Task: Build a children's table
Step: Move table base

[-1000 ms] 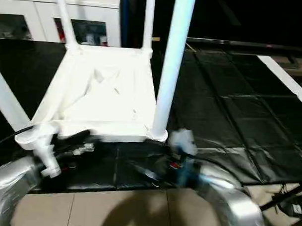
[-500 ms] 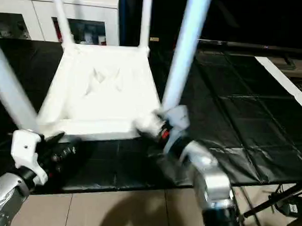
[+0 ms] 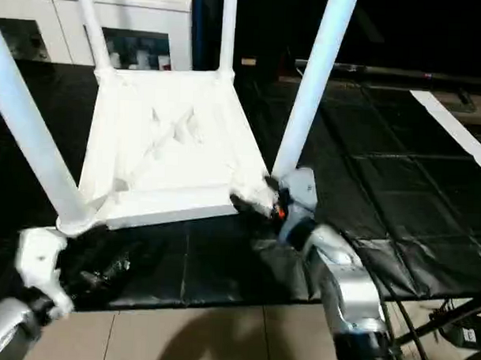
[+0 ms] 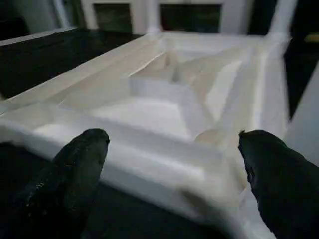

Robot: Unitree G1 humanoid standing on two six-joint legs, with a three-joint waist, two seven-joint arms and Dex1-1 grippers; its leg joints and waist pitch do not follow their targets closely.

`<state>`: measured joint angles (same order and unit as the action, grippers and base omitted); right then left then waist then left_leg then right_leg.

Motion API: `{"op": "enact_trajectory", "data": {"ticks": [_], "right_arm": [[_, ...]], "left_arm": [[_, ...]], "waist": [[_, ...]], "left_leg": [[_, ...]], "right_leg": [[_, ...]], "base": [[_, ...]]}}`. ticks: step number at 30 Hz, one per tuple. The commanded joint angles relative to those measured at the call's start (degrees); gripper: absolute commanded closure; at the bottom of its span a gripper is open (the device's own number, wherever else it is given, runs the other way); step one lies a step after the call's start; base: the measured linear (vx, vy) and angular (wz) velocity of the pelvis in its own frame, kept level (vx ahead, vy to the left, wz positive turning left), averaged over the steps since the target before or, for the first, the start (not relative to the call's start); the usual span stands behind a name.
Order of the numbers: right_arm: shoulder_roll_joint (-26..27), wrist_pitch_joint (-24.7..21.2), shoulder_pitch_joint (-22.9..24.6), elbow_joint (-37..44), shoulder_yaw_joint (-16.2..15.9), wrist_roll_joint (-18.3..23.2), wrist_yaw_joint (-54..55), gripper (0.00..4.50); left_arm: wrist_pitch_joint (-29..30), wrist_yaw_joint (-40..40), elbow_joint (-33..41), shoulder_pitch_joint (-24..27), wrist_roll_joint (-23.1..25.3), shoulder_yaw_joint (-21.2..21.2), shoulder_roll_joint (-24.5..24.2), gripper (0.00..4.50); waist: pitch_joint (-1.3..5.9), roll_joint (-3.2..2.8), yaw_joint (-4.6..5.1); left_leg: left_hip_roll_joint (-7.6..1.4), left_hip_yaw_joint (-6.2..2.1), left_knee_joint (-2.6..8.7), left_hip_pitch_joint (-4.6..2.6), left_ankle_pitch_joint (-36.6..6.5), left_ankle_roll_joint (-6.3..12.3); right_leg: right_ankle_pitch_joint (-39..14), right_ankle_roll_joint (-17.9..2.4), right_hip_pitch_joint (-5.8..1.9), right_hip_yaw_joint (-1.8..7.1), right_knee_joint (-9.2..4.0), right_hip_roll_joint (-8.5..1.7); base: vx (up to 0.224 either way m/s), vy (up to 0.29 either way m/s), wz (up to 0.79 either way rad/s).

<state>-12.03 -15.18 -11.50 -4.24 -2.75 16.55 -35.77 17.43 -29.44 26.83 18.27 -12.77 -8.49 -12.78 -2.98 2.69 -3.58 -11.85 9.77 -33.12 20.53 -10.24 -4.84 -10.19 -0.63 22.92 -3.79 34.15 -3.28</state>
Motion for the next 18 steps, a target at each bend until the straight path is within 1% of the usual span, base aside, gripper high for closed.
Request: {"op": "enact_trajectory", "data": {"ticks": [1, 2, 3, 4, 5, 6, 7, 8, 9, 10, 11, 13, 14, 15, 16, 17, 18], "right_arm": [[-1.7, -1.6, 1.5, 3.5, -1.0, 2.0, -3.3, 0.0], [-2.3, -2.5, 2.3, 4.9, -1.8, 2.9, -4.9, 0.0], [-2.4, -2.5, 2.4, 5.0, -1.9, 3.0, -5.1, 0.0], [-3.0, -3.0, 3.0, 5.9, -2.7, 3.3, -6.3, 0.0], [-3.3, -3.0, 3.3, 6.2, -3.2, 3.0, -6.9, 0.0], [-3.5, -3.2, 3.5, 6.5, -3.6, 3.0, -7.4, 0.0], [-3.7, -3.6, 3.9, 7.2, -4.2, 3.3, -8.3, 0.0], [-3.7, -3.6, 3.9, 7.2, -4.2, 3.3, -8.3, 0.0], [-3.8, -3.7, 4.1, 7.5, -4.5, 3.4, -8.7, 0.0], [-3.8, -3.7, 4.2, 7.6, -4.6, 3.4, -8.8, 0.0], [-4.0, -4.0, 4.4, 8.3, -5.4, 3.5, -9.5, 0.0], [-4.2, -4.2, 4.6, 8.8, -5.9, 3.6, -9.8, 0.0], [-4.3, -4.5, 4.5, 9.1, -6.3, 4.1, -10.5, 0.0], [-4.3, -4.7, 4.5, 9.3, -6.5, 4.4, -10.9, 0.0], [-4.3, -4.8, 4.4, 9.3, -6.7, 4.5, -11.2, 0.0], [-4.3, -4.9, 4.4, 9.5, -7.0, 4.8, -11.7, 0.0], [-4.3, -4.9, 4.4, 9.5, -7.0, 4.8, -11.7, 0.0]], "left_arm": [[-3.7, 4.2, 1.5, 1.1, 1.1, -2.6, 1.9, 0.05], [-4.4, 6.3, 1.9, 1.6, 1.3, -3.4, 3.2, 0.03], [-4.6, 6.5, 1.9, 1.7, 1.4, -3.4, 3.2, 0.03], [-6.2, 7.6, 2.2, 2.7, 2.7, -3.4, 3.5, 0.03], [-7.0, 8.3, 2.1, 3.2, 3.4, -3.2, 3.8, 0.03], [-7.9, 9.5, 1.8, 3.6, 4.5, -3.1, 4.2, 0.03], [-8.8, 12.1, 0.8, 3.9, 6.5, -3.1, 5.1, 0.03], [-8.8, 12.1, 0.8, 3.9, 6.5, -3.1, 5.1, 0.03], [-9.2, 13.0, 0.3, 3.8, 7.5, -3.0, 5.3, 0.03], [-9.4, 13.3, 0.1, 3.8, 7.7, -2.9, 5.4, 0.03], [-8.2, 15.3, -0.2, 2.8, 8.1, -3.7, 6.4, 0.03], [-7.7, 16.4, -0.4, 2.3, 8.2, -4.0, 6.9, 0.03], [-7.8, 17.0, -1.5, 0.8, 8.4, -4.0, 6.7, 0.03], [-7.9, 17.4, -2.4, -0.5, 8.4, -4.0, 6.4, 0.03], [-7.9, 17.6, -3.0, -1.2, 8.4, -3.9, 6.2, 0.03], [-8.4, 16.8, -4.1, -2.7, 8.2, -3.5, 5.6, 0.03], [-8.4, 16.8, -4.1, -2.7, 8.2, -3.5, 5.6, 0.03]], "waist": [[2.44, -0.55, 0.02], [2.48, -0.48, 0.08], [2.34, -0.31, 0.05], [2.35, -0.5, 0.11], [2.37, -0.62, 0.26], [2.36, -0.43, 0.33], [2.3, -0.39, 0.35], [2.33, -0.4, 0.27], [2.37, -0.25, 0.24], [2.34, -0.31, 0.22], [2.39, -0.42, 0.14], [2.37, -0.29, 0.09], [2.4, -0.15, 0.08], [2.47, 0.01, -0.03], [2.48, -0.05, -0.03], [2.54, 0.27, -0.02], [2.6, 0.05, -0.13]], "left_leg": [[-1.48, -0.44, 4.29, -0.07, -20.2, 0.66], [-1.49, -0.46, 4.24, -0.04, -20.3, 0.74], [-1.46, -0.42, 4.21, 0.02, -20.3, 1.05], [-1.37, -0.55, 4.22, 0.05, -20.4, 1.1], [-1.34, -0.67, 4.23, 0.14, -21.0, 1.08], [-1.36, -0.65, 4.1, -0.07, -21.3, 1.03], [-1.4, -0.65, 4.06, -0.11, -21.4, 1.02], [-1.39, -0.63, 4.04, -0.2, -21.4, 1.04], [-1.35, -0.68, 4.03, -0.22, -21.5, 1.1], [-1.36, -0.75, 4.1, -0.14, -21.7, 1.11], [-1.46, -0.77, 4.09, -0.36, -22.1, 0.87], [-1.43, -0.84, 4.12, -0.29, -22.7, 0.67], [-1.4, -0.85, 4.12, -0.31, -22.8, 0.71], [-1.31, -0.87, 4.05, -0.48, -23.0, 0.79], [-1.27, -0.9, 4.06, -0.5, -23.0, 0.85], [-1.31, -0.95, 4.09, -0.38, -22.7, 0.89], [-1.35, -1.01, 4.13, -0.39, -22.4, 0.75]], "right_leg": [[-22.1, -4.3, -2.09, 2.74, -5.28, -3.49], [-22.4, -4.1, -2.13, 2.71, -5.27, -3.46], [-23.9, -3.4, -2.04, 2.71, -5.56, -3.53], [-24.8, -3.1, -2.01, 2.63, -5.55, -3.47], [-27.1, -2.2, -1.97, 2.51, -5.77, -3.54], [-28.4, -1.6, -1.66, 2.53, -6.14, -3.52], [-28.3, -1.5, -1.6, 2.58, -6.15, -3.46], [-28.3, -1.4, -1.5, 2.59, -6.18, -3.41], [-28.6, -1.4, -1.44, 2.53, -6.19, -3.44], [-28.7, -1.3, -1.49, 2.48, -6.18, -3.42], [-28.5, -1.4, -1.32, 2.48, -6.22, -3.41], [-28.0, -1.5, -1.39, 2.39, -6.19, -3.36], [-28.2, -1.3, -1.4, 2.36, -6.21, -3.35], [-28.7, -0.9, -1.27, 2.34, -6.26, -3.37], [-28.8, -0.8, -1.26, 2.33, -6.24, -3.37], [-28.8, -0.7, -1.37, 2.32, -6.26, -3.45], [-28.1, -0.8, -1.34, 2.38, -6.16, -3.52]], "base": [[0.0, 0.0, 0.0], [0.0, 0.0, 0.0], [0.0, 0.0, 0.0], [0.0, 0.0, 0.0], [0.0, 0.0, 0.0], [0.0, 0.0, 0.0], [0.0, 0.0, 0.0], [0.0, 0.0, 0.0], [0.0, 0.0, 0.0], [0.0, 0.0, 0.0], [0.0, 0.0, 0.0], [0.0, 0.0, 0.0], [0.0, 0.0, 0.0], [0.0, 0.0, 0.0], [0.0, 0.0, 0.0], [0.0, 0.0, 0.0], [0.0, 0.0, 0.0]]}}
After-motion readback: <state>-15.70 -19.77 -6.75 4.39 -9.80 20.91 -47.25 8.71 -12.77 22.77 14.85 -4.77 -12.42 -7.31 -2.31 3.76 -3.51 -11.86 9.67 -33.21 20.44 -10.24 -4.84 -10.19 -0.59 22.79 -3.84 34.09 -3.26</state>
